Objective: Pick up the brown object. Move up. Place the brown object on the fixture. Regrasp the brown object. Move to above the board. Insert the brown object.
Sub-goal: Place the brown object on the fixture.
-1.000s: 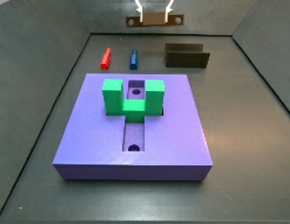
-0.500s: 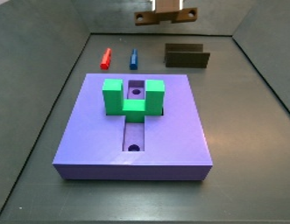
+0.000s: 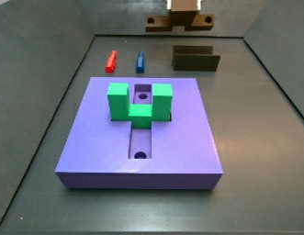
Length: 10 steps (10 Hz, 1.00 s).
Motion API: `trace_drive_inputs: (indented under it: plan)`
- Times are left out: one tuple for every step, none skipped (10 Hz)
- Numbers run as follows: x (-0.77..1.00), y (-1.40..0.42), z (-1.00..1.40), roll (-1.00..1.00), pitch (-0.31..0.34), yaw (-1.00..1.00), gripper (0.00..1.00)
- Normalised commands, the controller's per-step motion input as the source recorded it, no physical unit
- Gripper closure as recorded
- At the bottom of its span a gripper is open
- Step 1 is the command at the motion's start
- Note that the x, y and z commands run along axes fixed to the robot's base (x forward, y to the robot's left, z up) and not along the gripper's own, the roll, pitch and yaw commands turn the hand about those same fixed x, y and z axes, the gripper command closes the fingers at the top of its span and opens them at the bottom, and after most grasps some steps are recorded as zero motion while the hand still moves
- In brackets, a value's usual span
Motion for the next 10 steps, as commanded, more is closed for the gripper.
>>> trace_drive_inputs:
  plan:
    - [0.0, 0.0, -0.03, 0.0, -0.006, 0.0, 1.0]
    - [0.16, -0.11, -0.3, -0.17, -0.063, 0.0, 1.0]
    - [0.41, -0.23, -0.51, -0.37, -0.289, -0.15, 1.0]
    - [0.54, -0.3, -0.61, -0.36, -0.309, -0.13, 1.0]
    - [0.53, -0.22, -0.44, -0.09, -0.111, 0.0, 1.0]
    - [0.55, -0.11, -0.16, 0.07, 0.0, 0.0, 1.0]
    - [0.53, -0.1, -0.25, 0.15, 0.009, 0.0, 1.0]
    - [0.44, -0.09, -0.22, 0.25, 0.04, 0.04, 1.0]
    - [0.2, -0.02, -0.13, 0.44, 0.054, 0.2, 1.0]
    - [0.02, -0.01, -0.23, 0.43, 0.0, 0.27, 1.0]
